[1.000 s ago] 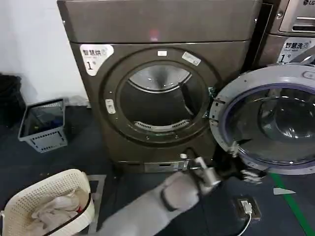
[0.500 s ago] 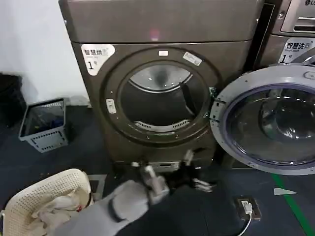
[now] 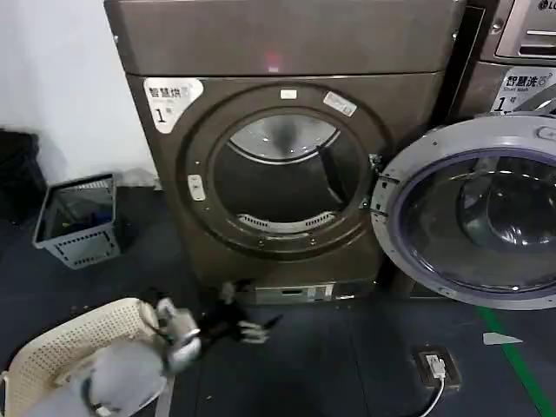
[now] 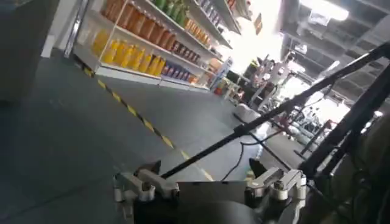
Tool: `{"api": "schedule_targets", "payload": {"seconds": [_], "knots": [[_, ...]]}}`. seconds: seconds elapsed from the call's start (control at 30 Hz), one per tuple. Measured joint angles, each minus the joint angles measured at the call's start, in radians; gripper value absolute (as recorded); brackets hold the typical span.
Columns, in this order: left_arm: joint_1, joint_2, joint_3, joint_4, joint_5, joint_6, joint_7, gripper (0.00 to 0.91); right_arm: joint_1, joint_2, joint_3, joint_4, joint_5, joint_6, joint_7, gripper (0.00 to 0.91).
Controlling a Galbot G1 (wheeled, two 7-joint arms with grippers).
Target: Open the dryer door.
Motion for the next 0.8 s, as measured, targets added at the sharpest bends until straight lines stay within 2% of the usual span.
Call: {"api": "schedule_targets", "payload": {"seconds": [0.23, 0.37, 0.47, 0.67, 0.8], "knots": [[0.159, 0.059, -0.17, -0.003, -0.159, 0.145, -0.101, 0.907, 0.004, 0.005, -0.01, 0.008, 0.005, -0.002, -0.002, 0.907], [0.21, 0.073, -0.247, -0.005, -0.303, 0.248, -0.197, 0.907, 0.01, 0.004, -0.016, 0.002, 0.005, -0.002, -0.004, 0.907], [0.232, 0.072, -0.307, 0.001, -0.44, 0.336, -0.304, 0.907, 0.016, 0.001, -0.02, -0.003, 0.005, -0.002, -0.005, 0.907], [0.285, 0.067, -0.445, 0.016, -0.748, 0.349, -0.526, 0.907, 0.022, -0.002, -0.029, -0.006, 0.005, -0.002, -0.006, 0.907], [0.327, 0.068, -0.532, 0.033, -0.901, 0.349, -0.651, 0.907, 0.024, -0.001, -0.036, 0.002, 0.005, -0.002, -0.006, 0.907]]}}
